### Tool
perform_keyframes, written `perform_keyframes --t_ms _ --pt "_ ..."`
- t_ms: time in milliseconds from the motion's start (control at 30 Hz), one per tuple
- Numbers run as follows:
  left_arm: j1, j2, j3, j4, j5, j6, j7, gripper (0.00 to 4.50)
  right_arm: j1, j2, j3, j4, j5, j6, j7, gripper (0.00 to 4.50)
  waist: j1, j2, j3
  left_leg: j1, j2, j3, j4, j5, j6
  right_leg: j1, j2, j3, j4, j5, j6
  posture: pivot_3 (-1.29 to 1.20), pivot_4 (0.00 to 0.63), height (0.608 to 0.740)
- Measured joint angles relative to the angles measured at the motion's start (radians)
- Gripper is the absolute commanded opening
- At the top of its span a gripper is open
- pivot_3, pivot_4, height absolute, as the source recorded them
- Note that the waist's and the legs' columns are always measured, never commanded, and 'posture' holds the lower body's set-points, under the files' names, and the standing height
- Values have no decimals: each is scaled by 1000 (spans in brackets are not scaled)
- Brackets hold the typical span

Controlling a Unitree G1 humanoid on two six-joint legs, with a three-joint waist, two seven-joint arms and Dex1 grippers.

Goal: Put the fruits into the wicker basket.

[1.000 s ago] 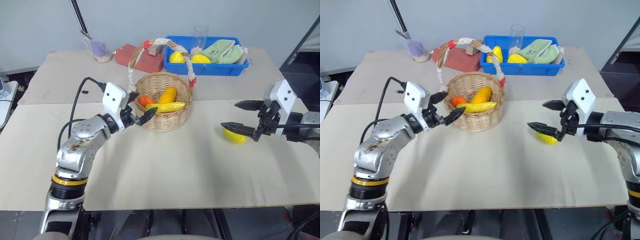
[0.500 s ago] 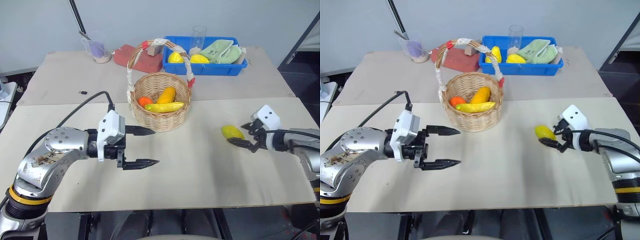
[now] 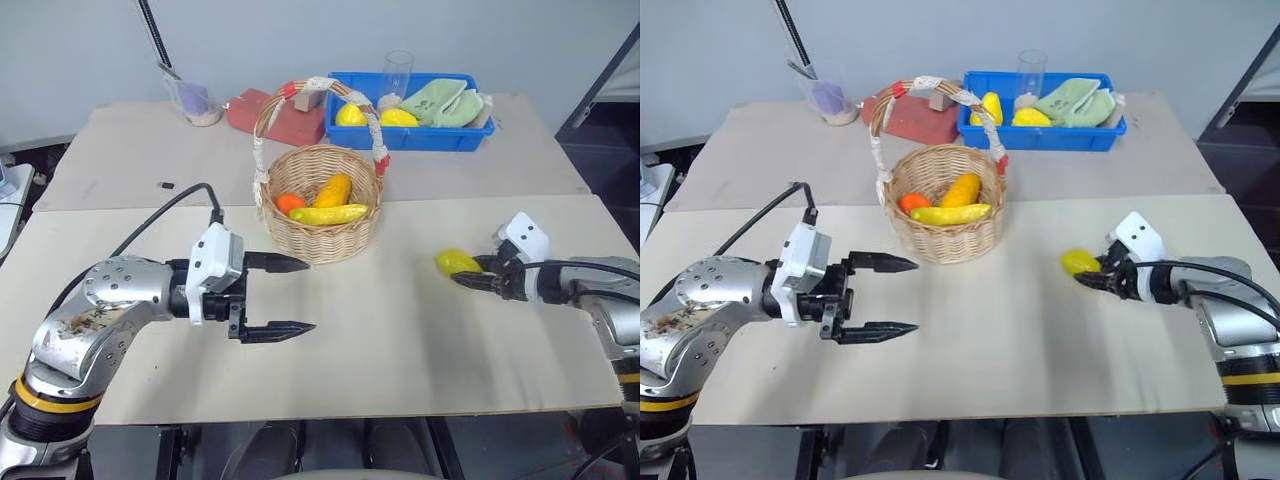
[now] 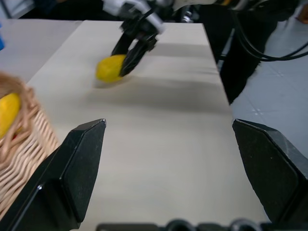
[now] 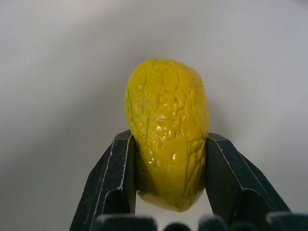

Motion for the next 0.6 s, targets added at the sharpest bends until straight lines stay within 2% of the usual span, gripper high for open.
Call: perform_keyframes --t_ms 100,167,233,300,467,533,600 --pt "34 -1 38 5 -2 1 32 4500 -64 61 -1 -132 91 76 -7 1562 -7 0 0 1 1 0 0 -3 5 0 1 0 0 1 -1 0 150 740" --pt "65 -2 64 -3 -8 3 57 4500 -183 173 15 -192 149 117 -57 1562 -15 0 0 2 2 0 0 -3 5 0 2 1 0 1 -2 0 150 740" --pt "72 -5 73 -9 -15 3 72 4500 -256 235 25 -201 162 128 -92 1562 -14 0 0 2 2 0 -1 -3 4 0 2 0 0 1 -2 0 150 740" --pt "74 -11 97 -8 -25 6 96 4500 -373 340 57 -141 144 131 -164 1562 -10 0 0 2 2 0 -1 -2 3 0 2 0 0 1 -2 0 150 740" --pt "24 -39 135 -7 -65 19 159 4500 -494 508 151 101 5 54 -305 1561 -2 -1 0 0 0 0 -1 1 -3 -3 0 0 1 1 -2 0 150 740" --pt "20 -47 149 -6 -74 22 183 4500 -514 551 159 168 -25 24 -336 2584 -6 -1 0 0 0 0 -1 2 -3 -4 1 0 2 2 -2 0 150 740" --pt "15 -55 151 -6 -80 22 207 4500 -534 586 159 218 -56 -4 -372 3302 -12 -1 0 -2 0 0 -1 2 -4 -6 1 1 3 2 -3 0 150 740"
